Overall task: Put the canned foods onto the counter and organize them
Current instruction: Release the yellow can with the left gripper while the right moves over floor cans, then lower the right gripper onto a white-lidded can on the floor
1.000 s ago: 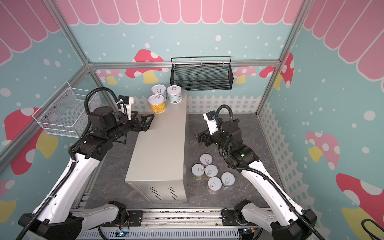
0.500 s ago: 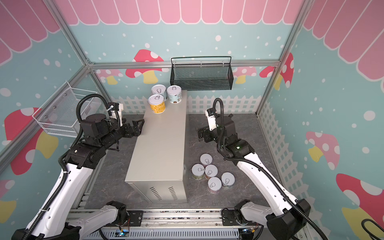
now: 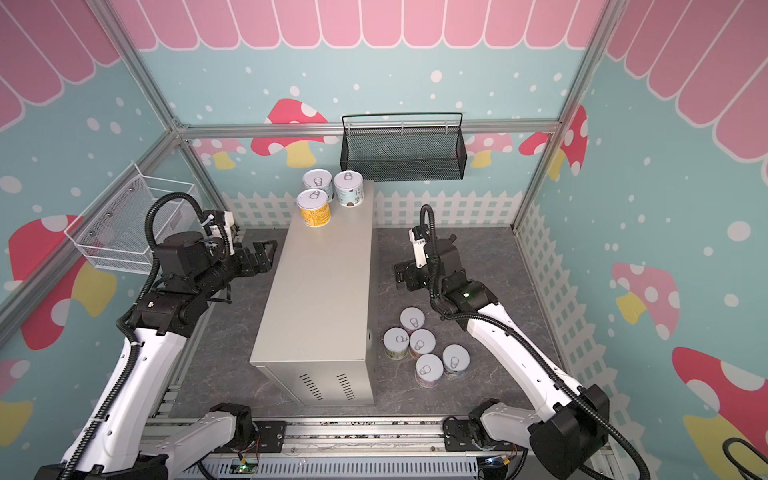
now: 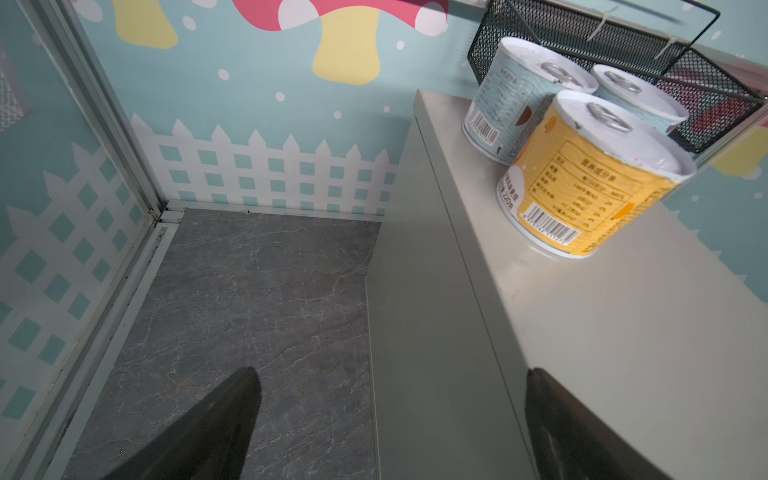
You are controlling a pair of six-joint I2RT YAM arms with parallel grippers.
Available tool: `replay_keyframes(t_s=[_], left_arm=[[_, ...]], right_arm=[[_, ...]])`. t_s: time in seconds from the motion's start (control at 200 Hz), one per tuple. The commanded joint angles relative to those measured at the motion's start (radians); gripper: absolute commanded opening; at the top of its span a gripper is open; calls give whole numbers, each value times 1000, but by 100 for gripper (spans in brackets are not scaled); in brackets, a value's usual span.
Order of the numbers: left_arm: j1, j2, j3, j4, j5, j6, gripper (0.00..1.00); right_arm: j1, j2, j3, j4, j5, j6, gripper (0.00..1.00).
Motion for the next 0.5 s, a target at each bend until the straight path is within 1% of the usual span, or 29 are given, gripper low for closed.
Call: replay_keyframes(t_s=[0.0,0.15,0.31,0.495], left_arm=[[6,-13,-20,26,47,-20,100],[7,-13,-19,32,62,-27,99],[12,-17,-15,41,101,-48,99],[19,-6,-15,57,154,-82,99]], right_arm=[[1,-19,-18,0,35,38,99],[0,-46,-59,-14,59,73,99],[1,-117,-126,10,82,102,99],[1,-120,-115,-41,116,121,100]])
